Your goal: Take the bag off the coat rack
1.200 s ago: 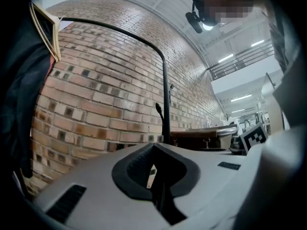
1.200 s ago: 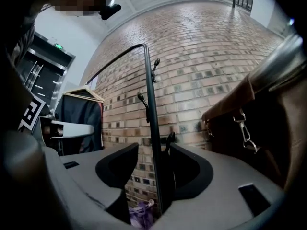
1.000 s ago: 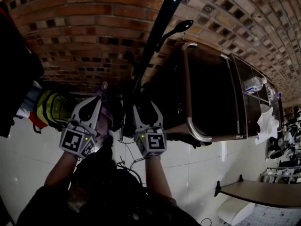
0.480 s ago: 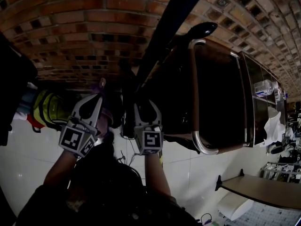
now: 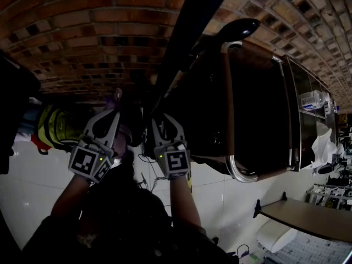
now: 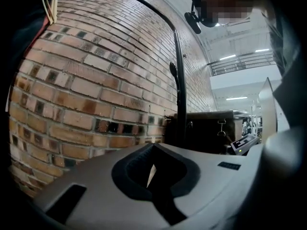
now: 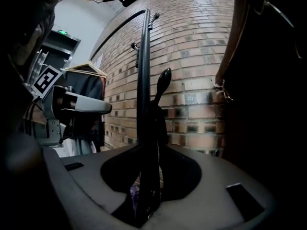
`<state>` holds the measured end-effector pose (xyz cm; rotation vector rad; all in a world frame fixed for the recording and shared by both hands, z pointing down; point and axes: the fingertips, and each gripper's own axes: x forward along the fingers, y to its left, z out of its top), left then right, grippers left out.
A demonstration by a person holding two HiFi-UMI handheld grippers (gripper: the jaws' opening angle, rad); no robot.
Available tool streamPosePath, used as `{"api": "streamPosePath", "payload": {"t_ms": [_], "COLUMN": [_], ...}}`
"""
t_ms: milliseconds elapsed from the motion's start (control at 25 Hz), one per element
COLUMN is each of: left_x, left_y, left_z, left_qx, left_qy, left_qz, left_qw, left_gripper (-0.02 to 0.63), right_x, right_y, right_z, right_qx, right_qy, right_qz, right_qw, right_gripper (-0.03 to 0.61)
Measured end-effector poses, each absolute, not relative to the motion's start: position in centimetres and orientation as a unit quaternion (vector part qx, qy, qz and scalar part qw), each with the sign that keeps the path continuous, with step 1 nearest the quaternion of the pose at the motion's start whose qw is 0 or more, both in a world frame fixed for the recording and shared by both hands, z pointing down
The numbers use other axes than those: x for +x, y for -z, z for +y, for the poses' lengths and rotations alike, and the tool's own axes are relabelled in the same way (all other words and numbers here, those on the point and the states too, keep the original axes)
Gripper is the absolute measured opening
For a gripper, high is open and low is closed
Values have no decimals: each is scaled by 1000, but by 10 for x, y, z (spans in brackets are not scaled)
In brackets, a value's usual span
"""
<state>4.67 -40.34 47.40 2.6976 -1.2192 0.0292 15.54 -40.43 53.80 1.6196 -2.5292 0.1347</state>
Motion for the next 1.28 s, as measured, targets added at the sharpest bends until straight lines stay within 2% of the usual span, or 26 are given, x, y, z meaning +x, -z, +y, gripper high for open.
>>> {"api": "streamPosePath", "payload": {"t_ms": [40,160,200,280,840,1040,1280], "left_x": [47,46,45,45,33,32,28], "left_y": [-475,-476,-477,-477,-462,-458,-452], "left_z": [-403,-404,-404,-403,-408,-410,-419], "left_qx": [908,908,908,908,908,909,908], "left_qy": [-11,-13,-12,-12,-16,-14,-8], "left_qz": [-409,-408,-408,-407,-405,-404,-405], "left_qw": [91,95,96,99,103,104,106], "left_gripper": [26,26,26,26,26,26,26], "right_x": [153,150,151,151,154,152,151], "right_y": [-538,-539,-538,-537,-522,-491,-455], "right_z": [-404,-404,-403,-402,-382,-375,-374], "right_qx": [529,524,527,533,532,532,528], "right_qy": [-37,-30,-32,-38,-144,-181,-169], "right_qz": [-845,-846,-844,-840,-834,-825,-829], "right_qw": [72,93,94,94,-15,-48,-74], "right_gripper": [94,79,47,32,15,17,17]}}
